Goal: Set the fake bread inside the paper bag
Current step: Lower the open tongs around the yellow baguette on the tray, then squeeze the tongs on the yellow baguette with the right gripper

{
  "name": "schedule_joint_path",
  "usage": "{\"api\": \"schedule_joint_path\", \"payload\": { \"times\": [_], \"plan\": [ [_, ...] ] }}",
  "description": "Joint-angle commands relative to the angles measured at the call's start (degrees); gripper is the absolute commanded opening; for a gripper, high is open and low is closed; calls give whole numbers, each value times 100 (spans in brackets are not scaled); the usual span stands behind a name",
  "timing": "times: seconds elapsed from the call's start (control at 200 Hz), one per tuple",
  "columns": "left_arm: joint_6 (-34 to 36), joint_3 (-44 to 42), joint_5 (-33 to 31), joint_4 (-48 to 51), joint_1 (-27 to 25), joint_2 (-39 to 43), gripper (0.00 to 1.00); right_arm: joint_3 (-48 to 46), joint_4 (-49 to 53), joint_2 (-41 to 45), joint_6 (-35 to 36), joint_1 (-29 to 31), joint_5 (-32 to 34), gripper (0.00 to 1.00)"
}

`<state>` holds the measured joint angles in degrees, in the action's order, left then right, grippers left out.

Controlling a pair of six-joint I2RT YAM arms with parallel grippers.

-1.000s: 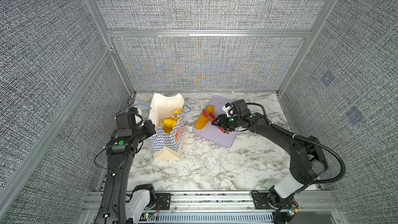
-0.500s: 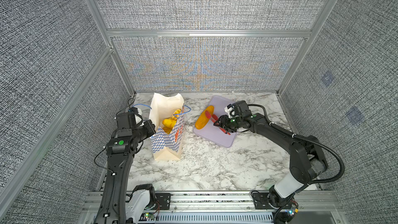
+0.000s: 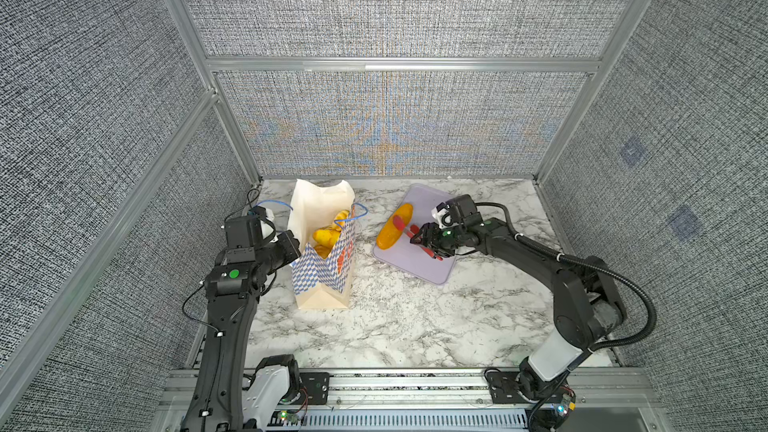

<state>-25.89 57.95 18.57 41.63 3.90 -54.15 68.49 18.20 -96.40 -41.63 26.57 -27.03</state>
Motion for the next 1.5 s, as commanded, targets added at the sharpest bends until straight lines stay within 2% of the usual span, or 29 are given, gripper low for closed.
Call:
{"api": "schedule_joint_path", "payload": {
  "times": [0.0, 0.93, 1.496],
  "plan": [
    [82, 35, -11, 47, 6, -17, 3, 85, -232, -28, -39, -3, -94, 66],
    [143, -12, -73, 117, 6, 54, 3, 440, -615, -709, -387, -90, -353, 66],
    [137, -12, -90, 126, 9, 80, 3, 641, -555, -1133, -337, -160, -413, 59]
  ]
}}
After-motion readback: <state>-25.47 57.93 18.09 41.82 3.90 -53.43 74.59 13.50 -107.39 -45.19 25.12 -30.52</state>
